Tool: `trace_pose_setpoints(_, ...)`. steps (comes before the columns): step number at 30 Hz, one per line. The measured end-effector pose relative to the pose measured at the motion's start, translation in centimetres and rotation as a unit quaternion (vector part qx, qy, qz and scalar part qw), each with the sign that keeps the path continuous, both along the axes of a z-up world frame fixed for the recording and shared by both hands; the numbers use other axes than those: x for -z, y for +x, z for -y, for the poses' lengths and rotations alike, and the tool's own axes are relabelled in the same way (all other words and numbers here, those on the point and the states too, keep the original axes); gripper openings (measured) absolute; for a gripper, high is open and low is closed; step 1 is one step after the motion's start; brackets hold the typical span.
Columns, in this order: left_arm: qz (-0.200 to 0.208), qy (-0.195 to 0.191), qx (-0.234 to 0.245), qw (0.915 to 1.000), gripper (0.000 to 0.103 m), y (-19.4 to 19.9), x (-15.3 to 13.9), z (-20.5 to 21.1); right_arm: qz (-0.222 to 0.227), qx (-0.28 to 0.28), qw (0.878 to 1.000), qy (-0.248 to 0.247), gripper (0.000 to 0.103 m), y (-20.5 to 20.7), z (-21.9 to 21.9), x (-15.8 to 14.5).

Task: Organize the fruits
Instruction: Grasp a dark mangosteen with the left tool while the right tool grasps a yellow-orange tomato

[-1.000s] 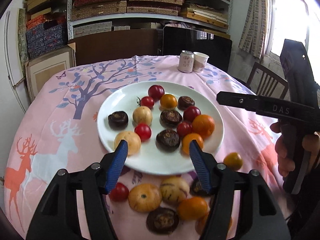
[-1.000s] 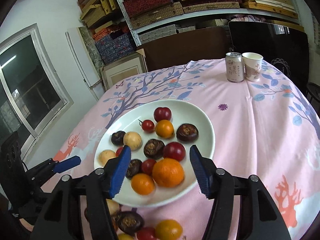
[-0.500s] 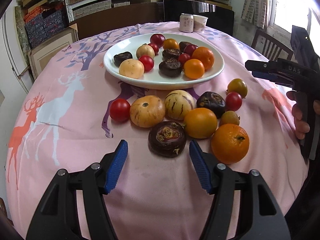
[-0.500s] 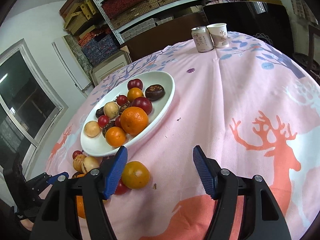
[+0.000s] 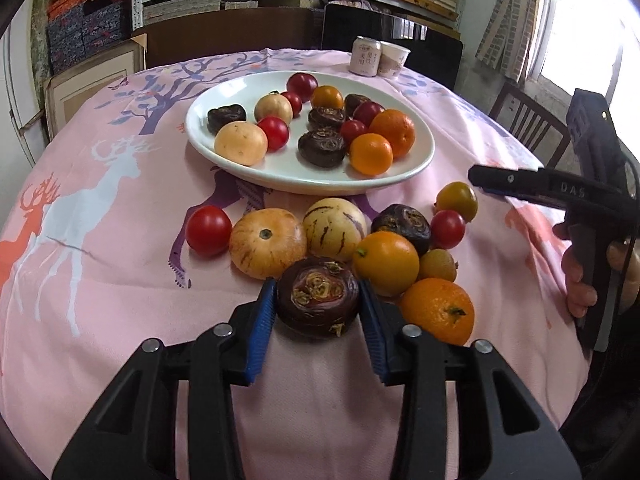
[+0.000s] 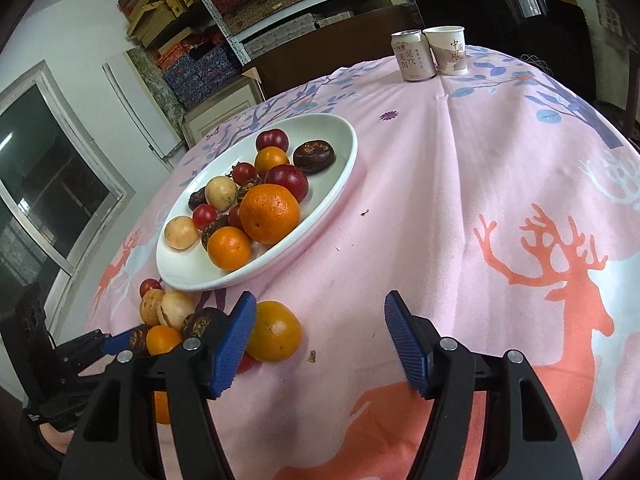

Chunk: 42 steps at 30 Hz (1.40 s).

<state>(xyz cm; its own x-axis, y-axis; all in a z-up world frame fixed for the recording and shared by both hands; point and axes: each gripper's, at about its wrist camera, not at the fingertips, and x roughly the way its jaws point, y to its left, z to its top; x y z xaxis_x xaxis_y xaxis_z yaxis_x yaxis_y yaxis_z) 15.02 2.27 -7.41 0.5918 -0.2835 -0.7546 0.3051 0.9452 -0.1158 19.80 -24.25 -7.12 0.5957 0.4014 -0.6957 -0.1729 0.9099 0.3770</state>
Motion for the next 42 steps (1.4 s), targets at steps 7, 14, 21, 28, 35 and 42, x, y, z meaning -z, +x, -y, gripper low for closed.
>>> trace_pose_setpoints(7,0.006,-0.036,-0.026,0.9990,0.040,0.0,-0.4,-1.5,0.005,-0.031,0.999,-0.039,0.059,-0.3,-2.7,-0.6)
trace_pose_setpoints(14,0.007,-0.044,-0.023,0.9988,0.040,-0.2,-0.4,-1.7,-0.039,-0.030,0.998,-0.033,0.057,0.4,-3.2,0.8)
trace_pose_setpoints(21,0.007,-0.046,-0.024,0.9986,0.040,-0.2,-0.3,-1.7,-0.040,-0.042,0.998,-0.023,0.037,0.0,-3.4,0.8)
trace_pose_setpoints(28,0.008,-0.047,-0.026,0.9985,0.040,-0.2,-0.4,-1.7,-0.011,-0.022,1.000,-0.014,0.037,-1.2,-1.7,-0.7)
trace_pose_setpoints(35,0.042,-0.032,-0.030,0.9981,0.040,-1.2,-1.2,-1.5,0.037,-0.011,0.998,-0.045,0.037,-2.8,-0.6,-3.3)
trace_pose_setpoints(42,0.066,-0.023,-0.018,0.9974,0.040,-1.7,-3.2,-0.5,0.062,-0.003,0.997,-0.047,0.037,-3.2,0.2,-5.1)
